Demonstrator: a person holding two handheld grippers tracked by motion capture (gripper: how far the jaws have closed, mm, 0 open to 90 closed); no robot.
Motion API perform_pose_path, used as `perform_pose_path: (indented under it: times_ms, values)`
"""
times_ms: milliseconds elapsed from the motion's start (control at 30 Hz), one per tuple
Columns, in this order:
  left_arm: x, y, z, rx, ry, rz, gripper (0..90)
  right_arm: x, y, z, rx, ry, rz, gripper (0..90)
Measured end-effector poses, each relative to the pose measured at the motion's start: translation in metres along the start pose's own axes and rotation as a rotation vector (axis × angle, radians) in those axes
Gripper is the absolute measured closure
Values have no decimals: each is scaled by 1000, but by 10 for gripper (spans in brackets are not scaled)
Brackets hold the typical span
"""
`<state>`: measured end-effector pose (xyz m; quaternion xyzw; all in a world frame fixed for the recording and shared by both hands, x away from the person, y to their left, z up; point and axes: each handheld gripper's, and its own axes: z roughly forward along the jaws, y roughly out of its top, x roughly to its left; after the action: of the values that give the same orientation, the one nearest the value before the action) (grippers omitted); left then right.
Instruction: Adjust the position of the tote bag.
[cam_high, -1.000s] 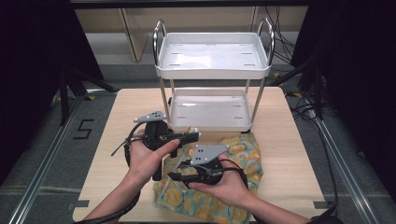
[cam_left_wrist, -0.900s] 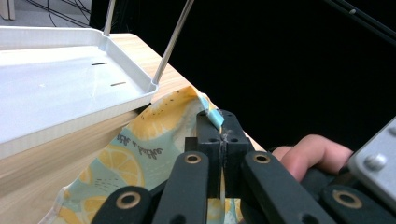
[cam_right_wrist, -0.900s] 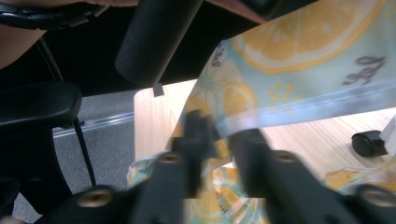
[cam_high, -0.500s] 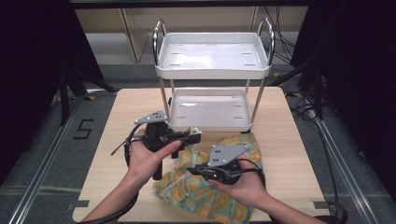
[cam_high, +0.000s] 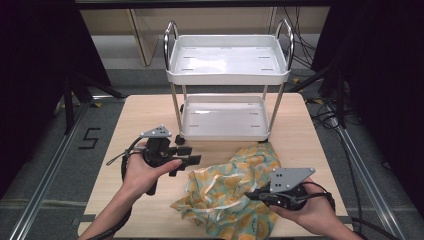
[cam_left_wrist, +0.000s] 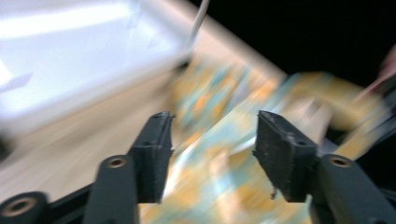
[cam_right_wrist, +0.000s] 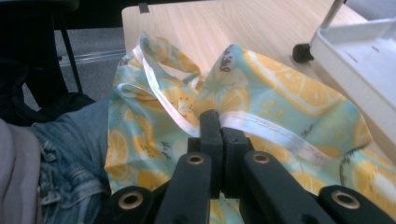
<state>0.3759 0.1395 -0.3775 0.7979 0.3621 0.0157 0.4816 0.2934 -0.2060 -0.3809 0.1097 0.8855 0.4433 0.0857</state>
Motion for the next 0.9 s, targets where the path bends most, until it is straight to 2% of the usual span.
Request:
perform_pose_path:
  times_ms: [33,100,133,200,267,300,333,367,433,467,500,533,567,600,633,700,733,767,800,833,867,900]
  values:
    - [8,-5,6,79,3,8,392,-1,-3,-4,10,-1,14,900]
    - [22,-17,20,176,-13,16,387,-2,-6,-7,12,-9,23,900]
    - [28,-23,26,211,-21,21,387,-2,-6,-7,12,-9,23,900]
    - [35,-34,38,261,-60,3,378,-4,-9,-8,4,-22,15,900]
    - [41,-43,47,316,-104,3,363,-3,-10,-9,15,-14,34,900]
    - [41,-46,49,371,-103,6,364,-4,-11,-9,13,-16,32,900]
    - [42,-51,53,402,-132,12,366,-4,-11,-10,17,-12,34,900]
    - [42,-55,56,422,-154,17,367,-5,-12,-10,18,-14,33,900]
    - [42,-60,62,459,-157,42,396,-6,-13,-10,15,-11,24,900]
    - [41,-62,64,466,-149,60,437,-6,-13,-10,16,-11,26,900]
    - [41,-62,66,456,-151,74,483,-6,-13,-10,17,-11,29,900]
    - [41,-63,69,447,-159,78,573,-5,-13,-11,19,-9,34,900]
    - [40,-64,71,440,-166,91,609,-5,-13,-11,21,-13,38,900]
    - [39,-64,72,446,-162,112,651,-6,-13,-12,21,-13,34,900]
    - [38,-64,74,445,-160,121,686,-5,-13,-12,13,-13,39,900]
    - [37,-61,75,441,-138,127,814,-6,-13,-13,17,-14,43,900]
    - [38,-58,73,416,-119,106,879,-6,-13,-13,9,-15,40,900]
    - [39,-55,72,392,-125,100,894,-7,-14,-13,9,-16,45,900]
    - [41,-51,69,359,-111,105,895,-7,-14,-14,8,-19,42,900]
    - [41,-45,62,351,-64,112,896,-9,-15,-14,13,-14,32,900]
    - [43,-40,56,319,-44,131,896,-9,-15,-14,13,-14,32,900]
    - [44,-33,49,257,-32,128,896,-9,-15,-15,12,-14,39,900]
